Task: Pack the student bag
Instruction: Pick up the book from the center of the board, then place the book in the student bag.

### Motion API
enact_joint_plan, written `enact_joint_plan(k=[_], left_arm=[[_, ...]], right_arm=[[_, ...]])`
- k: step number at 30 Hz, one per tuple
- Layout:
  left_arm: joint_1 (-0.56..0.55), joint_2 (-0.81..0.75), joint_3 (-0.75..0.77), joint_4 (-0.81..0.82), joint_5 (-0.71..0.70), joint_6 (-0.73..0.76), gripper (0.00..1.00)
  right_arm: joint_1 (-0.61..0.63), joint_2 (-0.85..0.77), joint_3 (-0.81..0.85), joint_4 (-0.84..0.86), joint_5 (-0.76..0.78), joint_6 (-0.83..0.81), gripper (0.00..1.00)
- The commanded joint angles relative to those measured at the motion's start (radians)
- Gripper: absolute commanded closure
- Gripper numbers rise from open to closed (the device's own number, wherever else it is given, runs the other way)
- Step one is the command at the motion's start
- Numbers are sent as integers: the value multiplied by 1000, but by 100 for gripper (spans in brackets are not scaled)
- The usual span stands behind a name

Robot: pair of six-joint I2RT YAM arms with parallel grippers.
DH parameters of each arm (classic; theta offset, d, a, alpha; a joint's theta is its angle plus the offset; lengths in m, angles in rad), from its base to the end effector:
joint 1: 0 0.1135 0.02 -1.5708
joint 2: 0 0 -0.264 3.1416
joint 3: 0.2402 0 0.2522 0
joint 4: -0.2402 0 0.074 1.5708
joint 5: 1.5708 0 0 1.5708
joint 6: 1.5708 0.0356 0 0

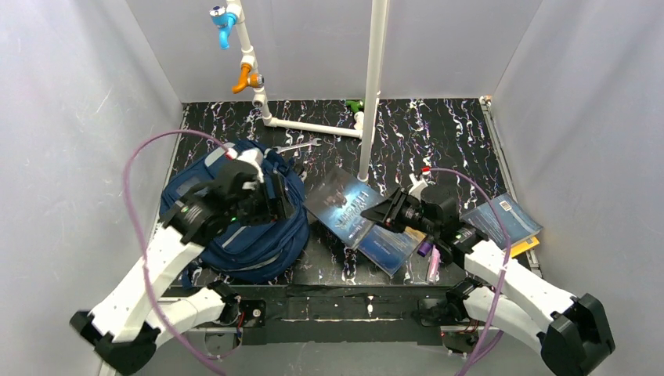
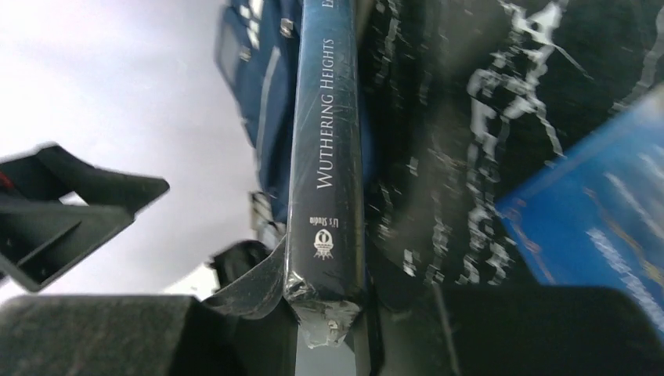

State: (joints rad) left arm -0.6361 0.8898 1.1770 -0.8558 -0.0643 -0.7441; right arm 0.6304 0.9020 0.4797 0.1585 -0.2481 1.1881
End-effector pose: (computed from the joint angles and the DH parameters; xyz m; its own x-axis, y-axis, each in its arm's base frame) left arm 0.1333 -0.0956 0.3866 -0.6907 -0.3302 -0.6434 0.1107 0.8309 -0.5453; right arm 0.1638 0.1303 0.2467 -0.7864 0.5394 -0.3011 -0.0895 0.3828 0.9195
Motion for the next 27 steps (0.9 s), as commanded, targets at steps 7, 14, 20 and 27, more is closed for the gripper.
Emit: enact_joint_plan(k=[7, 14, 20, 27], left_arm=[[-159, 405, 29, -252, -187, 310, 26], [-187, 518, 12, -204, -281, 314, 29], [-190, 558, -37, -140, -285, 308, 26], [-193, 633, -32, -145, -456, 280, 47]], right_arm=[[5, -182, 167, -437, 59, -328, 99], [3, -203, 182, -460, 48, -333, 99], [4, -191, 162, -399, 18, -315, 99], [3, -157, 158, -366, -37, -297, 99]])
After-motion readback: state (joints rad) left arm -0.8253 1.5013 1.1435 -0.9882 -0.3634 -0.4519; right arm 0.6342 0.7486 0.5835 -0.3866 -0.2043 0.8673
